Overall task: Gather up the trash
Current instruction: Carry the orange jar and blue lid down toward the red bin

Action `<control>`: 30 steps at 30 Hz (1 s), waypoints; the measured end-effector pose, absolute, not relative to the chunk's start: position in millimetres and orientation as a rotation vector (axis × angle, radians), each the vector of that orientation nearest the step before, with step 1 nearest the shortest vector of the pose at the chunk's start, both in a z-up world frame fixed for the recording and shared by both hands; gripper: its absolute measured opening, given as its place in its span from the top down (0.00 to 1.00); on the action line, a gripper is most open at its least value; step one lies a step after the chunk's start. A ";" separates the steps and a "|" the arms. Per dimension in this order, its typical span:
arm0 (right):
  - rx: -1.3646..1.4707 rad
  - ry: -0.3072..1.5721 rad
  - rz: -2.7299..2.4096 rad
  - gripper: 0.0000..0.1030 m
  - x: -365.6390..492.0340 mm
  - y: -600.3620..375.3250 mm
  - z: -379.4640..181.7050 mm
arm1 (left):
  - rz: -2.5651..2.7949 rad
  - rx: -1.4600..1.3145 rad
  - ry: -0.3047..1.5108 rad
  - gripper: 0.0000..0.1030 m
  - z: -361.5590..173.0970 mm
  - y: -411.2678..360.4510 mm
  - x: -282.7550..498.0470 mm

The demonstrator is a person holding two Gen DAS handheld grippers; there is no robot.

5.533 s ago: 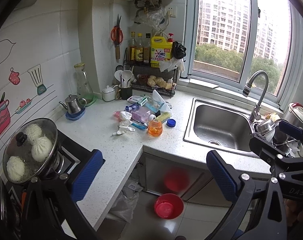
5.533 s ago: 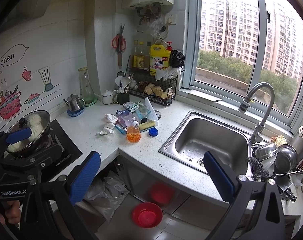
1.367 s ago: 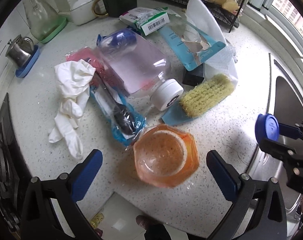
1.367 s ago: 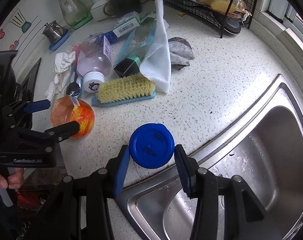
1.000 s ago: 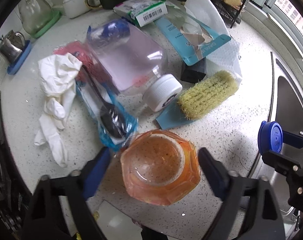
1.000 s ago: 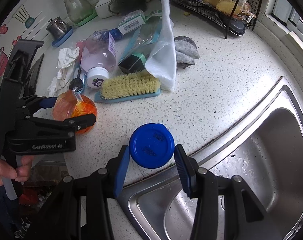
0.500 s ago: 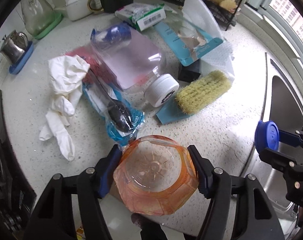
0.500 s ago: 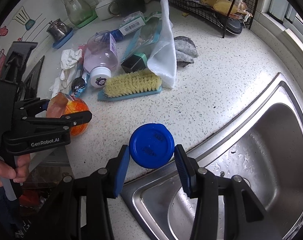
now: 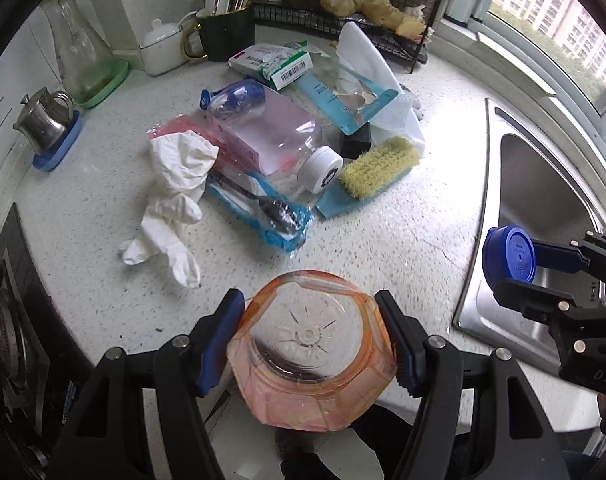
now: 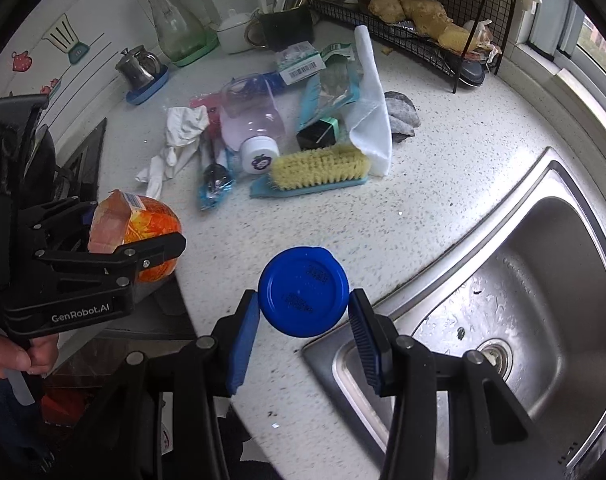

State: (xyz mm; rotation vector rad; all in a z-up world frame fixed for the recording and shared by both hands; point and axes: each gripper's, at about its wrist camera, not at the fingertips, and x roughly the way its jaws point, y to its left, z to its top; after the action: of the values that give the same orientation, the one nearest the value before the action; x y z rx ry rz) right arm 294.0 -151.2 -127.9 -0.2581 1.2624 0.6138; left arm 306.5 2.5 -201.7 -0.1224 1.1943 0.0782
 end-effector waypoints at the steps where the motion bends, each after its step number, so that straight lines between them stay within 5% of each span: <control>1: -0.253 1.254 0.604 0.58 287.0 -149.9 -124.5 | 0.065 -0.115 1.188 0.37 -197.5 3.8 299.7; 15: -0.136 1.152 0.387 0.58 140.5 -125.3 -84.4 | -0.211 0.033 1.126 0.37 -181.1 1.3 181.8; 30: -0.035 1.235 0.248 0.58 56.9 -131.8 -119.5 | -0.325 0.082 1.252 0.37 -231.2 -13.8 95.6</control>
State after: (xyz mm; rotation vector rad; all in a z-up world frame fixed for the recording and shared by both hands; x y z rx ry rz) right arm 56.9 -131.8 -119.5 -0.0345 1.2353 0.2484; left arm 95.6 -13.8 -231.2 0.0817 1.2519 -0.3254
